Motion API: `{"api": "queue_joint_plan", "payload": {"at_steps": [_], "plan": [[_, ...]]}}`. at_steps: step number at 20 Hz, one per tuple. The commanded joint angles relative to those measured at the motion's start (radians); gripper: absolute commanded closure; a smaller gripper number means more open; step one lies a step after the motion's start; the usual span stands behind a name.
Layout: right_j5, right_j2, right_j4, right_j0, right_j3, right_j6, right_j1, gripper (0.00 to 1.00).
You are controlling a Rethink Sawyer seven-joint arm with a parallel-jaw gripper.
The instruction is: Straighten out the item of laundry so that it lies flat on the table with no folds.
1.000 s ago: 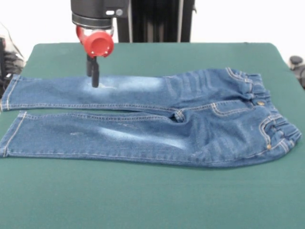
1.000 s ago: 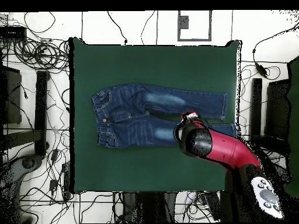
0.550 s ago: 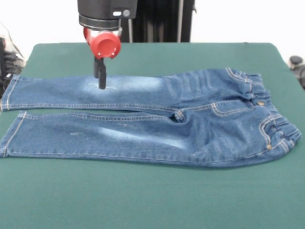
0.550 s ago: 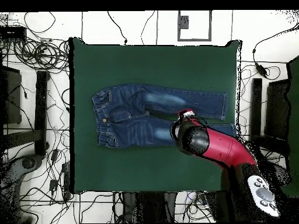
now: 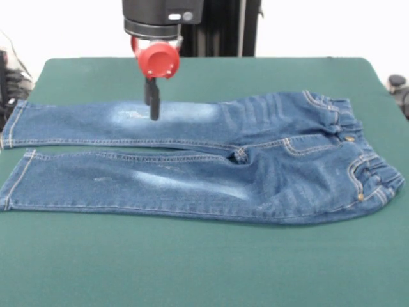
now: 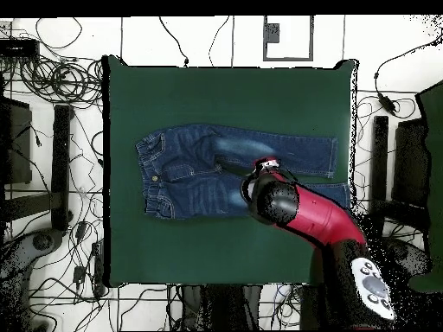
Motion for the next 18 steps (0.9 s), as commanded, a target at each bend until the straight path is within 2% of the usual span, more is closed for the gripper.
{"api": "queue_joint_plan", "payload": {"at_steps": [1,18], "plan": [[0.029,0.030,0.135,0.089,0.103,0.255,0.069,0.00],[-0.018,-0.033,0.345,0.220,0.017,0.264,0.167,0.00]]}}
